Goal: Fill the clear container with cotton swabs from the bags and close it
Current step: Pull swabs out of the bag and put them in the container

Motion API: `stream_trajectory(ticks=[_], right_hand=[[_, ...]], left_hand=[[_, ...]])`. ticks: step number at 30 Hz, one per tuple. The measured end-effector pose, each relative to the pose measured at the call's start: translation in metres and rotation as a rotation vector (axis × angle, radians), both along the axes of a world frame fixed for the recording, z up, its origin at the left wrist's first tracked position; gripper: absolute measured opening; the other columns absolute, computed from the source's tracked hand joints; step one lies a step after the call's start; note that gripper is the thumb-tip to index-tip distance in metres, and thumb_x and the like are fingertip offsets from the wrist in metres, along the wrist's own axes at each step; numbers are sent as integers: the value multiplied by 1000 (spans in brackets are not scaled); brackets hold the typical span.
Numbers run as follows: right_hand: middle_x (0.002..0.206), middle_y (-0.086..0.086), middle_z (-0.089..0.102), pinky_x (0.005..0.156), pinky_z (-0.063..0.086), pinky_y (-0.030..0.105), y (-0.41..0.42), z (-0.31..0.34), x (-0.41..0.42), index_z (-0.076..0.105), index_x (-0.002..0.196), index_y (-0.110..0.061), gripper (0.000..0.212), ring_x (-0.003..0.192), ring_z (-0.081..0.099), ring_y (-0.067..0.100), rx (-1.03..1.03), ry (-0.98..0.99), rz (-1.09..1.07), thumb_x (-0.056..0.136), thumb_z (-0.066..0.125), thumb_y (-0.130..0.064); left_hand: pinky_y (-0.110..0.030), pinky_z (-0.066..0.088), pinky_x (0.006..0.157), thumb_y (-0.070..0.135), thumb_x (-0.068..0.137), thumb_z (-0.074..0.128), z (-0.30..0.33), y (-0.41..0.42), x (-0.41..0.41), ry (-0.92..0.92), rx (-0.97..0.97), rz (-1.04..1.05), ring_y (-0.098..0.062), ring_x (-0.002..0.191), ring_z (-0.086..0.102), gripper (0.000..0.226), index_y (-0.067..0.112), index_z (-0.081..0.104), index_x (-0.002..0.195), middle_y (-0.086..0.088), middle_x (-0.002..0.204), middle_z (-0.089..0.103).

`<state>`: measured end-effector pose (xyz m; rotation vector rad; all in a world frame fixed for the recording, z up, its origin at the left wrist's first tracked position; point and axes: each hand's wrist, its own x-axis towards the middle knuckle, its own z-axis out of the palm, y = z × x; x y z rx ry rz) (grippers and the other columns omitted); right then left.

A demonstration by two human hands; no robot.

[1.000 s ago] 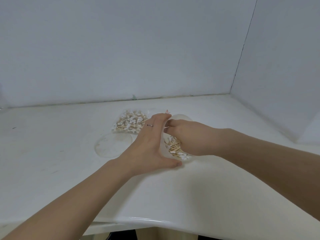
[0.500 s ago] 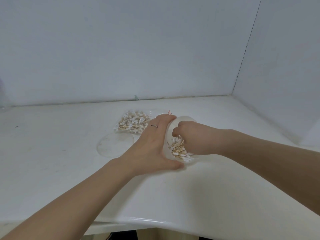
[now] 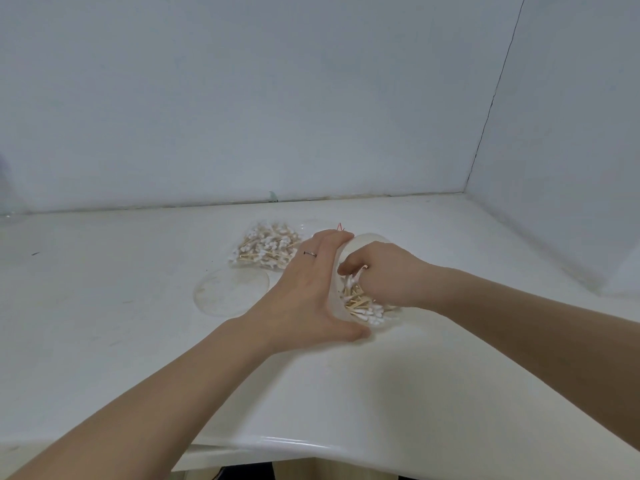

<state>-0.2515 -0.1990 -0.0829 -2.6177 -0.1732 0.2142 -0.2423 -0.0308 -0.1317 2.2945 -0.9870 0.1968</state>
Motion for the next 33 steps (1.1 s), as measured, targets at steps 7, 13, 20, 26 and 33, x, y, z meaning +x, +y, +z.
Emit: stream_trajectory(ticks=[7, 13, 20, 26, 33], right_hand=[[117, -14, 61, 81, 44, 16, -21, -12, -7, 65, 128, -27, 57, 112, 58, 4, 282, -85, -74, 89, 41, 7], [118, -14, 62, 93, 53, 23, -26, -25, -17, 67, 123, -26, 51, 112, 61, 1, 470, -177, -58, 90, 48, 7], [79, -1, 69, 79, 56, 41, -15, -29, -18, 61, 89, -21, 16, 78, 68, 21, 613, -228, -82, 85, 66, -7], [82, -9, 67, 72, 53, 20, -14, -33, -14, 59, 106, -31, 28, 77, 66, 6, 521, -317, -59, 86, 71, -13], [92, -15, 69, 76, 46, 11, -32, -27, -23, 75, 97, -25, 19, 86, 62, -2, 206, -398, 101, 93, 61, -12]], left_hand=[[-12, 25, 107, 44, 63, 94, -2, 6, 0, 37, -23, 21, 2, 140, 18, 114, 44, 15, 145, 34, 136, 16], [-14, 24, 109, 44, 63, 94, -2, 4, 0, 34, -29, 11, 0, 142, 16, 113, 46, 15, 144, 37, 134, 15], [-17, 25, 111, 43, 63, 93, -1, 3, 1, 44, -27, 13, -1, 142, 17, 115, 39, 16, 149, 29, 143, 17], [-12, 22, 109, 44, 64, 93, -1, 3, 0, 47, -24, 24, 1, 143, 14, 116, 38, 16, 149, 32, 142, 15], [-23, 29, 113, 43, 64, 94, 1, 3, 0, 53, -23, 27, -5, 142, 20, 115, 37, 17, 149, 27, 143, 19]])
